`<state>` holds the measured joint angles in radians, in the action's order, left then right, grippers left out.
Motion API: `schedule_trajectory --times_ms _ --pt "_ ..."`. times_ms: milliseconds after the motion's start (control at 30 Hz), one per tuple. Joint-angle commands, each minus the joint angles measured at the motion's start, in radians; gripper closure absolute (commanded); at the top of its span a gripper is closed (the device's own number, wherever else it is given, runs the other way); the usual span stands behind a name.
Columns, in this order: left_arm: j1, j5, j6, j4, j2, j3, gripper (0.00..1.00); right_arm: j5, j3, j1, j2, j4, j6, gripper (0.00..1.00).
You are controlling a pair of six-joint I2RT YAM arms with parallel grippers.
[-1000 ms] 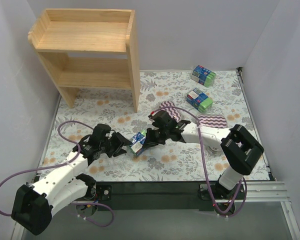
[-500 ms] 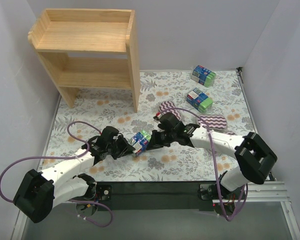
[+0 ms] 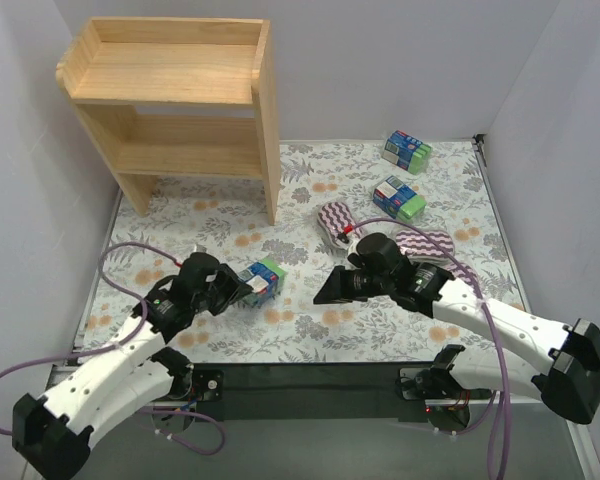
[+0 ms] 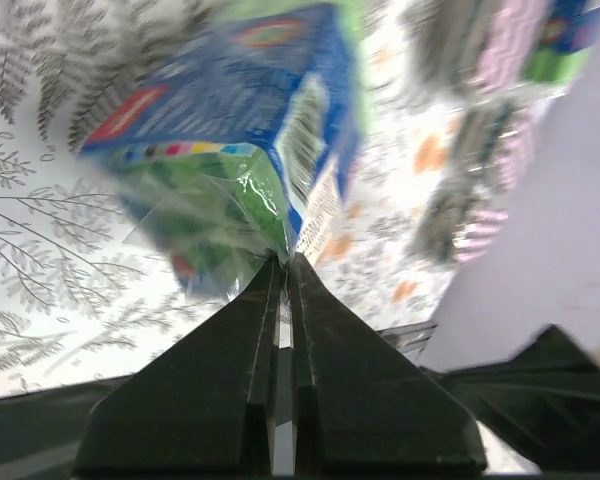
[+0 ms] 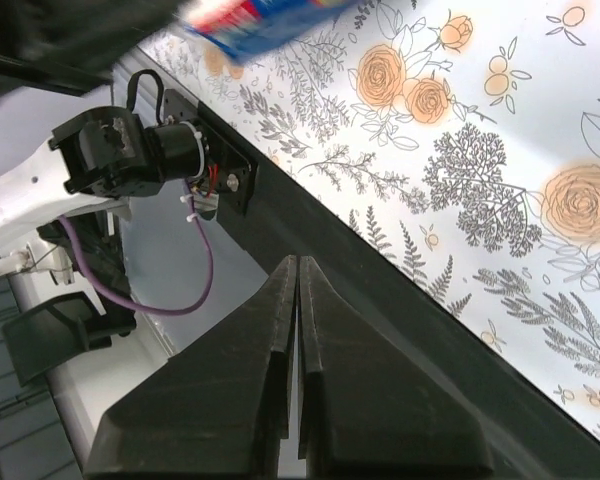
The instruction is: Place and organize the cleaning sponges onto the shelf
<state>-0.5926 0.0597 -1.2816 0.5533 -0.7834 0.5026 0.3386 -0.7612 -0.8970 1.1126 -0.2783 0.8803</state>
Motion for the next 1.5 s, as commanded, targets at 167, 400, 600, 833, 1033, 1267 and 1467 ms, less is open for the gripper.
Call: schedule_trajectory --times_ms 167,400,600,833,1033,1267,1467 --pt "-0.001 -0.32 -0.064 0.437 0.168 0.416 1.0 -0.033 0.005 0.001 -0.114 -0.134 -0.007 0.99" --pt "-0.003 -0.544 0.051 0.416 0.141 0.655 1.0 -0.036 -0.021 0.001 -0.102 -0.145 -0.023 0.99" --pt "-0.001 -0.636 0.236 0.143 0.069 0.708 1.0 -0.041 -0.043 0.001 -0.088 -0.147 -0.03 0.99" --pt "-0.001 -0.655 0.373 -0.163 -0.071 0.76 1.0 -0.056 -0.032 0.003 -0.103 -0.154 -0.032 0.99" --pt "0.011 -0.644 0.468 -0.28 -0.212 0.847 1.0 -0.061 -0.032 0.009 -0.12 -0.156 -0.03 0.99" --pt "0.034 -0.536 0.435 -0.208 -0.245 0.895 1.0 -0.049 -0.061 0.018 -0.099 -0.156 -0.046 0.99" --pt "0.034 -0.417 0.288 -0.028 -0.061 0.654 1.0 -0.046 -0.049 0.024 -0.074 -0.156 -0.058 0.99"
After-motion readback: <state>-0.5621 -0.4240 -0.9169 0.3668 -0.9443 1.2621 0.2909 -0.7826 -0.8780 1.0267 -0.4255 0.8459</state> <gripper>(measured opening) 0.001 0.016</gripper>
